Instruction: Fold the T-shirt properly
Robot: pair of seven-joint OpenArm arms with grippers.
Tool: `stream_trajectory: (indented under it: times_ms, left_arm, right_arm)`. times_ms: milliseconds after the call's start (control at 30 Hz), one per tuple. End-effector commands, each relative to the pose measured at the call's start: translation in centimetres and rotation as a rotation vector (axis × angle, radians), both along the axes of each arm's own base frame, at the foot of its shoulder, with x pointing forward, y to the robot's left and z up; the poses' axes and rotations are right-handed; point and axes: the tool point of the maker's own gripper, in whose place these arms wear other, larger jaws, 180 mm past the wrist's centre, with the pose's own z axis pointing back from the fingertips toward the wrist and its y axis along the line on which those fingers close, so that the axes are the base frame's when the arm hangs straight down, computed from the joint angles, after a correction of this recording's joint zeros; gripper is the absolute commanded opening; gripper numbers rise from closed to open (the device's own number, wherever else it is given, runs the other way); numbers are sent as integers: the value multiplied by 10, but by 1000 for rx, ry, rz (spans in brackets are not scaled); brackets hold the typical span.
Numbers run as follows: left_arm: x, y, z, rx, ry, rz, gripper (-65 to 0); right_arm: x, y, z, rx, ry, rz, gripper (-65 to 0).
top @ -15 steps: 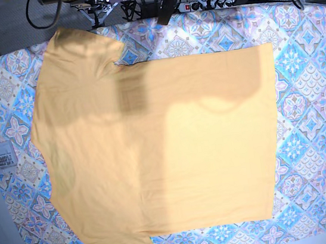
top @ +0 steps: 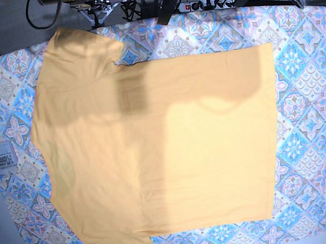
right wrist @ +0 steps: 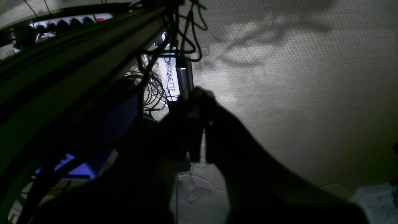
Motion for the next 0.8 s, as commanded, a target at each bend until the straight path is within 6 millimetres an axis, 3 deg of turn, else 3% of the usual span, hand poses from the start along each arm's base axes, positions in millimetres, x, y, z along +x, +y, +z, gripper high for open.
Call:
stream_trajectory:
  times_ms: [0, 200, 767]
  left_arm:
    - [-2, 2, 0, 5, 1, 0, -649]
    - [-3, 2, 0, 5, 3, 0, -649]
    - [-27, 5, 9, 13, -144, -16, -649]
  right_arm:
    - [0, -1, 0, -1, -4, 1, -643]
    - [-1, -1, 0, -1, -2, 1, -643]
    - [-40, -3, 5, -13, -56, 4, -643]
